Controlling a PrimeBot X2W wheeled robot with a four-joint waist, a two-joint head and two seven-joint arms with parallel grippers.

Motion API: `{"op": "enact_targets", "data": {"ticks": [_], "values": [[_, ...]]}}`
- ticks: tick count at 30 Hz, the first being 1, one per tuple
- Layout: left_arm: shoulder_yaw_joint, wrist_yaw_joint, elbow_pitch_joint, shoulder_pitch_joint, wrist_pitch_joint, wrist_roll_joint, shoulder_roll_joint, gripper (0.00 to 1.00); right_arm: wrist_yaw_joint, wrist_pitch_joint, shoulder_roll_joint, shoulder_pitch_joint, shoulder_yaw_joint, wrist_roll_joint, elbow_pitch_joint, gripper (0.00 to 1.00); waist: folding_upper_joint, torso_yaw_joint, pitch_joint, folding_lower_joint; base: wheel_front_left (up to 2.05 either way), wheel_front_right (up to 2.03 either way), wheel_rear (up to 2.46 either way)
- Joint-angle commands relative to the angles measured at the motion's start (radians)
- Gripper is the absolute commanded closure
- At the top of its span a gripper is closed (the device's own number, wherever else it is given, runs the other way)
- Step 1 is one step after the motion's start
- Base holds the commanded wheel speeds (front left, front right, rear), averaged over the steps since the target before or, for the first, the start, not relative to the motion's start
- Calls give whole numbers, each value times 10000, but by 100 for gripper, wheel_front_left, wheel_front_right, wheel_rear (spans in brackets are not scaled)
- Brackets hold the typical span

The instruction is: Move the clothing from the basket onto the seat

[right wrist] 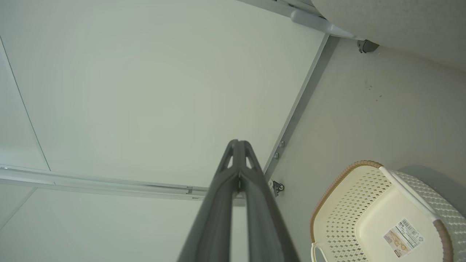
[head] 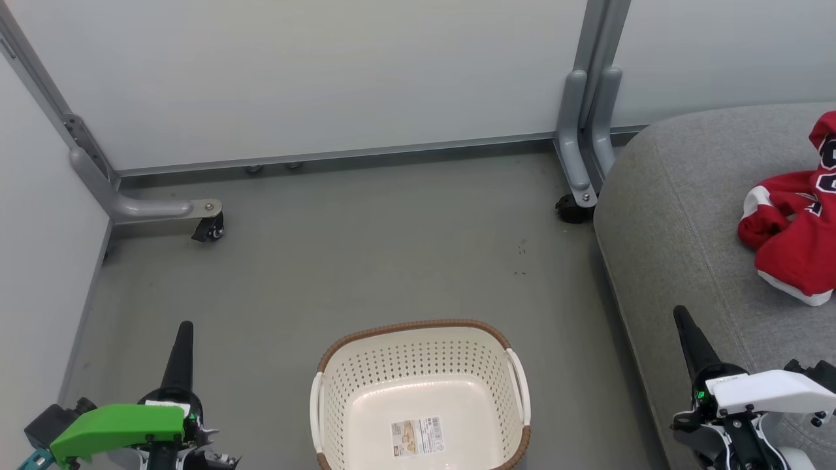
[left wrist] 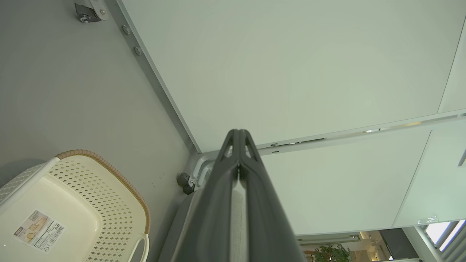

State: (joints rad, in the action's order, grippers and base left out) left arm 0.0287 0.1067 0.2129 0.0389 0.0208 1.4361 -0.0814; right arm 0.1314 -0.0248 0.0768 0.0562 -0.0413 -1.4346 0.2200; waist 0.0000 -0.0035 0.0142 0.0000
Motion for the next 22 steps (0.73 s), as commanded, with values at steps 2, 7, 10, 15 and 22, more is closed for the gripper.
{"op": "enact_targets", "data": {"ticks": [2, 7, 10, 15, 22], "values": [[88, 97, 25, 296, 80, 322, -53, 100, -10, -97, 54, 217, -69, -320, 19, 100, 0, 3, -15, 0, 0, 0, 0], [169, 117, 78, 384, 197, 670, -42, 100, -11, -199, 45, 273, -132, -669, 62, 100, 0, 9, -43, 0, 0, 0, 0], [218, 153, 113, 460, 260, 918, -35, 100, -11, -262, 40, 328, -175, -909, 92, 100, 0, 13, -63, 0, 0, 0, 0], [284, 182, 174, 528, 370, 1241, -25, 100, -12, -365, 30, 393, -235, -1241, 133, 100, 0, 18, -91, 0, 0, 0, 0], [404, 239, 272, 682, 525, 1801, -4, 100, -11, -542, 14, 484, -330, -1772, 203, 100, 0, 28, -139, 0, 0, 0, 0]]}}
